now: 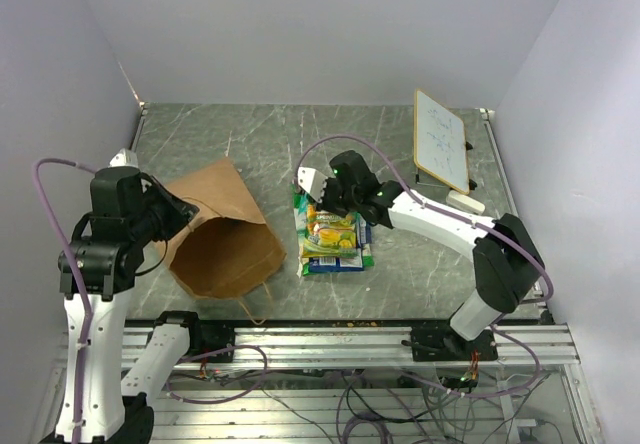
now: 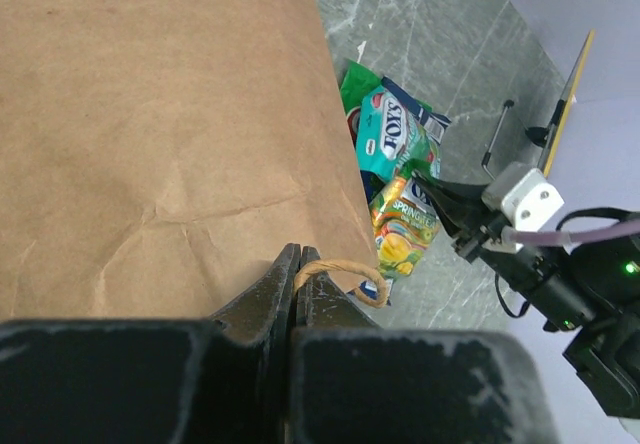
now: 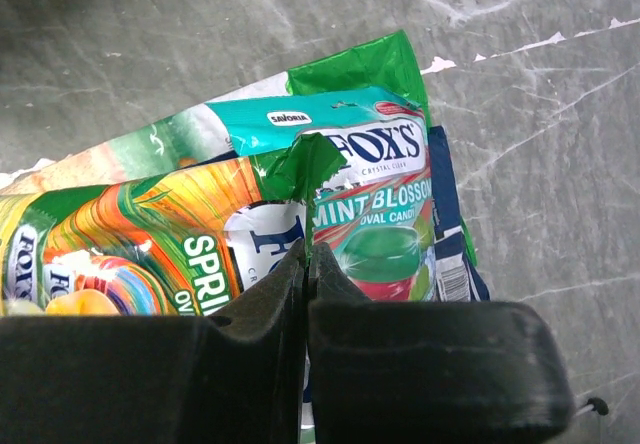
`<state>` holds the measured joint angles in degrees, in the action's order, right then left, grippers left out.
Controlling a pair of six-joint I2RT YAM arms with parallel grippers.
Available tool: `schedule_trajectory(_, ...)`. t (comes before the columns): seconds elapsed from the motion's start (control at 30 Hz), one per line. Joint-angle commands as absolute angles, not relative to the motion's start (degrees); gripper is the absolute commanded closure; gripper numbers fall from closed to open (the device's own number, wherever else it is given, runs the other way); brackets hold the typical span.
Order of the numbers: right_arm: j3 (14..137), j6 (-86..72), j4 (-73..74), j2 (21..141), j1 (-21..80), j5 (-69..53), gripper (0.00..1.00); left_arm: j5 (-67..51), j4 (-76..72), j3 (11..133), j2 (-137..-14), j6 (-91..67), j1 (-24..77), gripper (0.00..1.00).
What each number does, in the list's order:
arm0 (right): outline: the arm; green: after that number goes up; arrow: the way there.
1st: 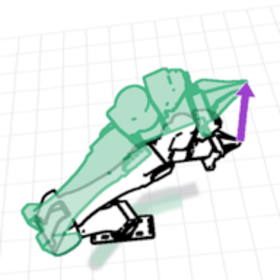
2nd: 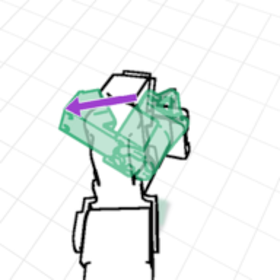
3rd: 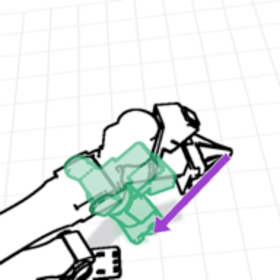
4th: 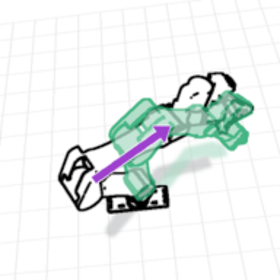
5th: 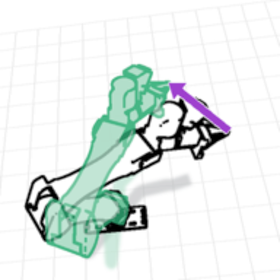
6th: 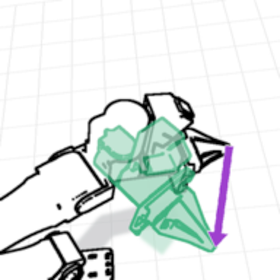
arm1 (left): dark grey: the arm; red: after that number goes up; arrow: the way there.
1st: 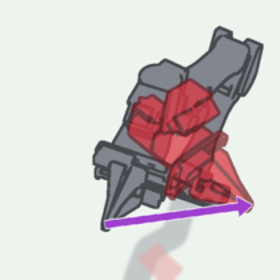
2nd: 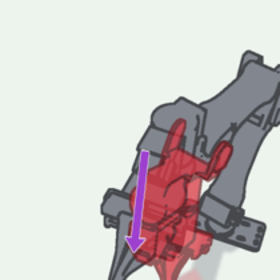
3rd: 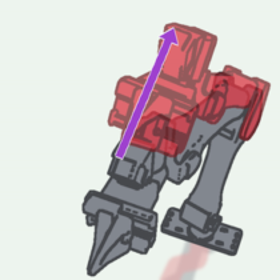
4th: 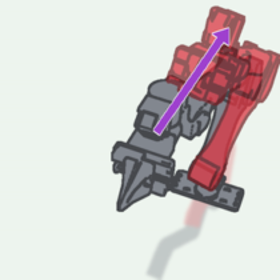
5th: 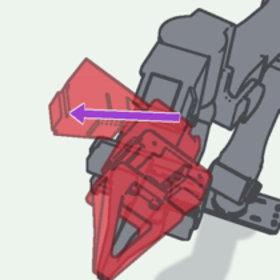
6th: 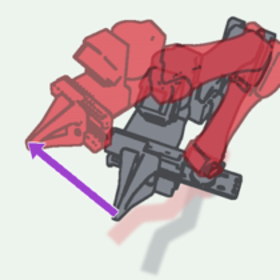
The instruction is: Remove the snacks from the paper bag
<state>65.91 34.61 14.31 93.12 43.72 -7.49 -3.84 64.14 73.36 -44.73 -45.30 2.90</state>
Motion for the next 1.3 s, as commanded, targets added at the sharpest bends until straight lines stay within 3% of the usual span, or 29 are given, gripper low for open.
schedule_trajectory(0.0,66.0,35.2,9.2,95.2,43.0,-6.2,1.00,-8.4,63.2,71.9,-43.1,-46.4,3.1,0.93)
schedule_trajectory(0.3,64.8,35.2,7.1,96.6,42.8,-3.8,1.00,-16.9,58.6,69.2,-44.1,-45.6,3.0,0.93)
schedule_trajectory(0.67,64.7,37.1,12.2,89.6,42.9,-2.5,0.65,-19.1,56.8,68.5,-46.3,-44.5,3.0,0.93)
schedule_trajectory(1.03,66.7,35.7,17.1,86.0,43.1,-3.3,0.54,-19.0,56.3,68.7,-47.2,-44.3,3.1,0.93)
schedule_trajectory(1.27,65.0,32.3,16.4,82.7,43.2,-10.0,0.49,-19.0,55.5,67.5,-46.7,-45.2,3.0,0.93)
